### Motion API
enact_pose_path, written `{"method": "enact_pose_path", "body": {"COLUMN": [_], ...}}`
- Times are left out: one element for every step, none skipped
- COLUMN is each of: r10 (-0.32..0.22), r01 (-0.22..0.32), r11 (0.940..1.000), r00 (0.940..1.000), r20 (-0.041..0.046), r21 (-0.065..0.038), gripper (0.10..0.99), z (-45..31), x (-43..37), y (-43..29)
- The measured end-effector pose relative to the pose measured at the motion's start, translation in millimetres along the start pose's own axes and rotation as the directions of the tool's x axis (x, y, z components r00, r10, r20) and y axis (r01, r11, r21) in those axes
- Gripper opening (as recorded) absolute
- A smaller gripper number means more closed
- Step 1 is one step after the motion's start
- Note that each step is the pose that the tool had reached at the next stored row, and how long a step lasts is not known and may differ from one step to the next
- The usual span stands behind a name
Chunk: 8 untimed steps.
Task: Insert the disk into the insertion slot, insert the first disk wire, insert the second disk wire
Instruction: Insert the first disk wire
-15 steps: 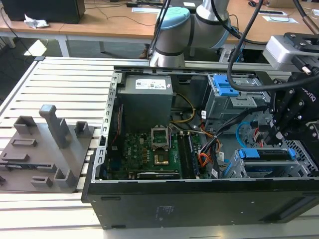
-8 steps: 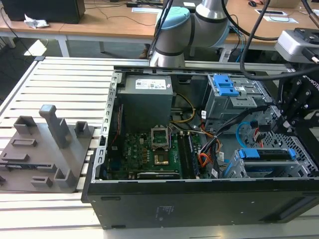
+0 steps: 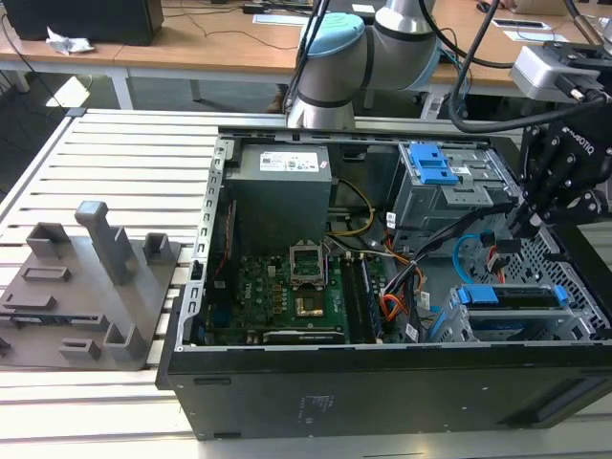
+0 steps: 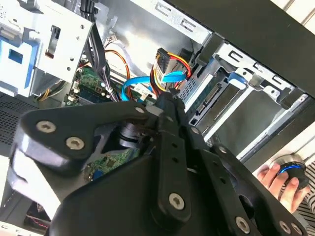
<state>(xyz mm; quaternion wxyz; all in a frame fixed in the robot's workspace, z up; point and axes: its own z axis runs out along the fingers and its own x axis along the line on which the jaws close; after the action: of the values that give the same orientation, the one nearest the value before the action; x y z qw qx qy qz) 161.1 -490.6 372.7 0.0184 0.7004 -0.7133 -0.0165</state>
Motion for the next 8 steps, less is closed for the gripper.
{"method": "enact_pose_path", "body": {"r10": [0.0,0.0,0.0,0.0,0.004,0.007,0.01,0.013], "r01": [0.0,0.0,0.0,0.0,-0.004,-0.007,-0.01,-0.013], "r11": [1.0,1.0,1.0,1.0,1.0,1.0,1.0,0.9999], "r00": [1.0,1.0,1.0,1.0,1.0,0.9999,0.9999,0.9998], "r20": [0.0,0.0,0.0,0.0002,-0.0056,-0.0076,-0.0097,-0.0128], "r21": [0.0,0.0,0.0,0.0,0.0,0.0,0.0,0.0], "gripper": [0.235,0.235,0.302,0.302,0.302,0.302,0.302,0.302], "z": [0.0,0.1,0.1,0.5,2.5,3.9,5.1,7.2], "x": [0.0,0.0,0.0,-0.2,-0.4,-0.4,-0.5,-1.3], "y": [0.0,0.0,0.0,0.3,3.3,4.5,5.3,5.2]}}
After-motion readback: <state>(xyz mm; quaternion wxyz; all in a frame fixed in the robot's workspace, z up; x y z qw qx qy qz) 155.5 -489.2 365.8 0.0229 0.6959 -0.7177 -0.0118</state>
